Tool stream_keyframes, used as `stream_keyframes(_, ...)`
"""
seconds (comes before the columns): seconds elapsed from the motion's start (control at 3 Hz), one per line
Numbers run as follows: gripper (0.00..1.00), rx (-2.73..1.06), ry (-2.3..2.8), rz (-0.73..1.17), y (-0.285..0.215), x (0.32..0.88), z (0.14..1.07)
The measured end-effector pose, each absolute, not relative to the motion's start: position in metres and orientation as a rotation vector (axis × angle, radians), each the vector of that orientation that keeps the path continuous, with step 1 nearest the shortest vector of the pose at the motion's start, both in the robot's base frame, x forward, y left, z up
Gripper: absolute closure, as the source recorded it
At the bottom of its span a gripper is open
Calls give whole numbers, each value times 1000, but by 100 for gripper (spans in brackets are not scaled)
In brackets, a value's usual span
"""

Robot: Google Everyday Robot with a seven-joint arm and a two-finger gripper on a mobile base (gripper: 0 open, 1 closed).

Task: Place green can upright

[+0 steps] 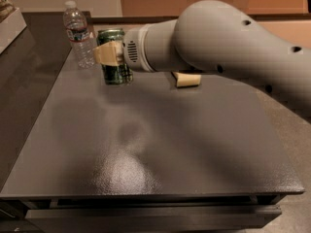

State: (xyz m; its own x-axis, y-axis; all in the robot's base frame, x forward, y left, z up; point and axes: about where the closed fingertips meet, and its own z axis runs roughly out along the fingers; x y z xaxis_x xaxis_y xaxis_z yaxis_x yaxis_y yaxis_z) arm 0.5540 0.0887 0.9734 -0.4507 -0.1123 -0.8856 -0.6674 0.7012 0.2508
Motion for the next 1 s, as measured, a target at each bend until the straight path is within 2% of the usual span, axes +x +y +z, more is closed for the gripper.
stream_keyframes(1.0, 100, -647, 1781, 798, 95, 556, 966)
